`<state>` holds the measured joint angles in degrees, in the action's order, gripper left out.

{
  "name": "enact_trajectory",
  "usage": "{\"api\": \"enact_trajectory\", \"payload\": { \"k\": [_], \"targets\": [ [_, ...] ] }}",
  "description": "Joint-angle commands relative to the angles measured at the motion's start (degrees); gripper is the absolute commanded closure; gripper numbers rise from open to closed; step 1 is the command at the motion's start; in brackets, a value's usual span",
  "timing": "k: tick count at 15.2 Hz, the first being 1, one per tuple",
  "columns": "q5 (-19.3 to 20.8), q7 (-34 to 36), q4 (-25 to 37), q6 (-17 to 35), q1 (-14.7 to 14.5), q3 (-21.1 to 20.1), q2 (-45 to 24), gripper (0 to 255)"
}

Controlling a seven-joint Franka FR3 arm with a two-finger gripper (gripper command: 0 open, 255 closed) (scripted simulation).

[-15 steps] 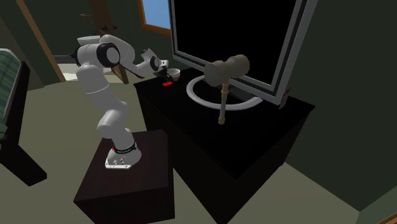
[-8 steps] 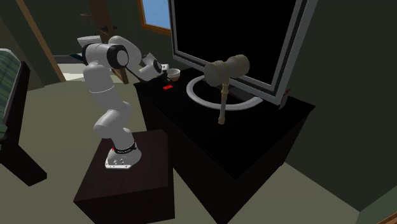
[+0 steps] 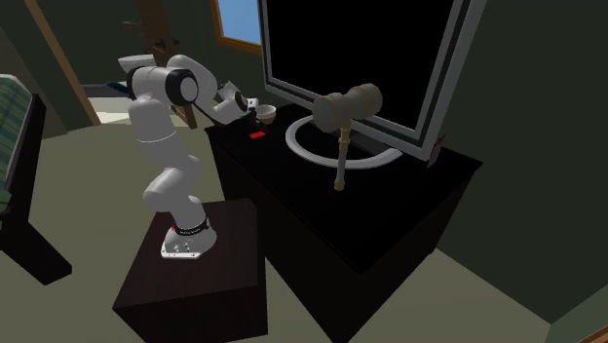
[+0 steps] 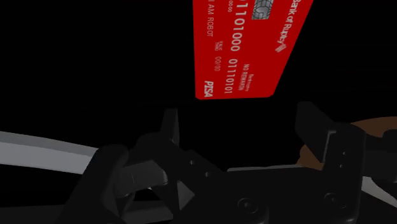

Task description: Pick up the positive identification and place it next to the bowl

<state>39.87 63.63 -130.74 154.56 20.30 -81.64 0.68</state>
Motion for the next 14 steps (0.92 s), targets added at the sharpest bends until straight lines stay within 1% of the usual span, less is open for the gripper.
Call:
{"api": "enact_trajectory", "payload": {
  "k": [1,4,5,6,7,8,14],
  "targets": [
    [0.0,0.0,0.0,0.0,0.0,0.0,0.0,0],
    [0.0,0.0,0.0,0.0,0.0,0.0,0.0,0],
    [-30.7,-21.5,-2.8,4.3,-1.4,1.1,14.6,0],
    [-14.4,-10.0,-2.4,0.6,-22.7,22.0,7.7,0],
    [-24.8,-17.3,-3.4,0.6,-20.4,19.2,12.9,0],
    [-26.8,-18.8,-3.8,-0.5,-24.4,22.8,14.3,0],
    [-26.6,-18.6,-3.8,-0.5,-24.6,23.0,14.2,0]
  ]
}}
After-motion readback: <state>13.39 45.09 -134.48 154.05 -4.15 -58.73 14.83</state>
